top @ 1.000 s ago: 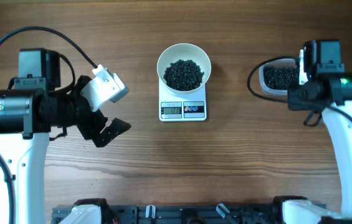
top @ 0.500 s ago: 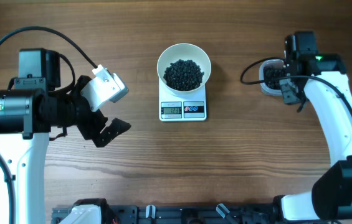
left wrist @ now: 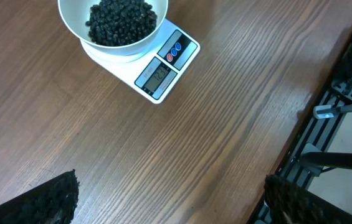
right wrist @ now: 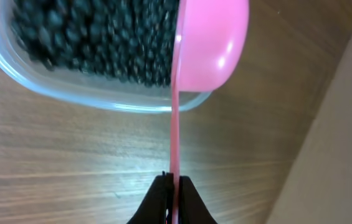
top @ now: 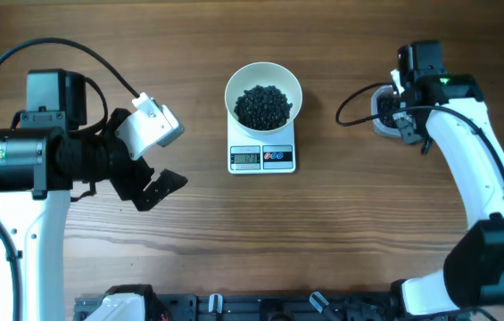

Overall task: Scoop item into bowl and weigh 150g on scale
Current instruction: 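Hold the pink scoop above the tub's front edge with the right gripper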

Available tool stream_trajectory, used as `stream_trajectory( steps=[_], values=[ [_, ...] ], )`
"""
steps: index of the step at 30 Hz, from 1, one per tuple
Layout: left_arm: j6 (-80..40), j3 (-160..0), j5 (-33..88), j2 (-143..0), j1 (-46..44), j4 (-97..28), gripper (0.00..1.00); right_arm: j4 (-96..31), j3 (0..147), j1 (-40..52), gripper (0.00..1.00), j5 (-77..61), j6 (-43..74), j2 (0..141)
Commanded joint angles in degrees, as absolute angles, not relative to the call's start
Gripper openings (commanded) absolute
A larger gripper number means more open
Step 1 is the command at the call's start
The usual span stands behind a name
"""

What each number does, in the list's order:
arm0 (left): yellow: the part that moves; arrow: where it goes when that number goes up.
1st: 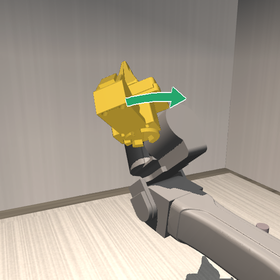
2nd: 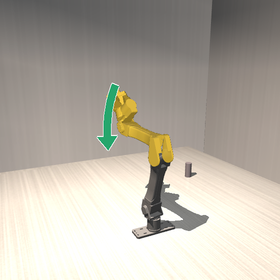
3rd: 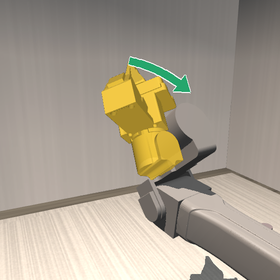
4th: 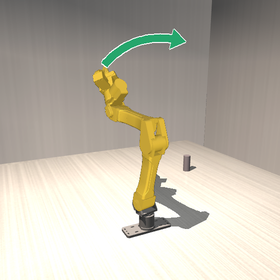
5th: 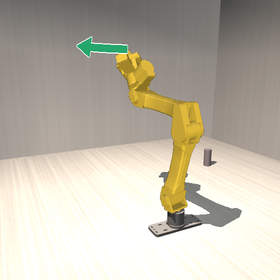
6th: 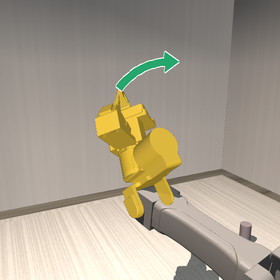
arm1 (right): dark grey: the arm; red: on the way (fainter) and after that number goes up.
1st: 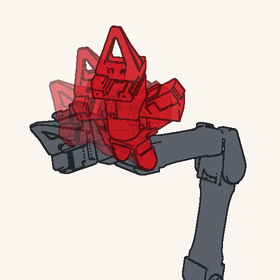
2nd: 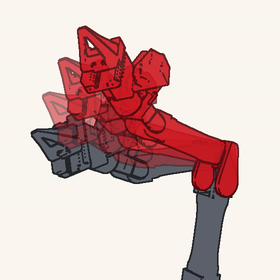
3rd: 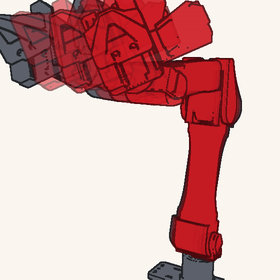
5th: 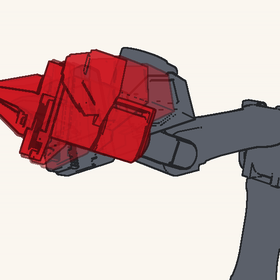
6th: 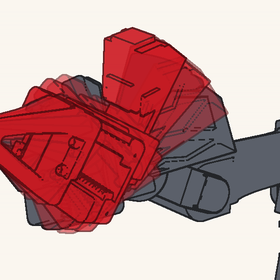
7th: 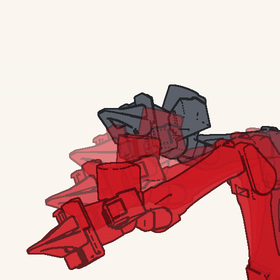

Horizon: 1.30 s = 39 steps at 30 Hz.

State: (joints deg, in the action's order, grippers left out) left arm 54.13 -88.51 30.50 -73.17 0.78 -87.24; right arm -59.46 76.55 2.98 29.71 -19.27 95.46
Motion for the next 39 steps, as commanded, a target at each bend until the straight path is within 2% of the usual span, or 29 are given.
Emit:
stream_trajectory(
  steps=[1, 9, 20, 31, 39],
  values=[
    [54.7, -89.3, 30.9, -72.6, 1.1, -87.3, 1.0, -59.7, 77.3, 4.0, 0.04, 33.3, -22.4, 98.6],
    [54.7, -89.3, 30.9, -72.6, 1.1, -87.3, 1.0, -55.4, 77.3, 7.6, 0.04, 41.9, -29.9, 101.0],
    [54.7, -89.3, 30.9, -72.6, 1.1, -87.3, 1.0, -52.7, 77.1, 8.0, 0.04, 51.2, -32.1, 102.9],
    [54.7, -89.3, 30.9, -72.6, 1.1, -87.3, 1.0, -53.0, 75.9, 8.1, 0.04, 50.9, -35.0, 102.9],
    [54.7, -89.3, 30.9, -72.6, 1.1, -87.3, 1.0, -58.8, 75.7, 8.1, 0.04, 42.9, -34.6, 102.9]
  ],
)
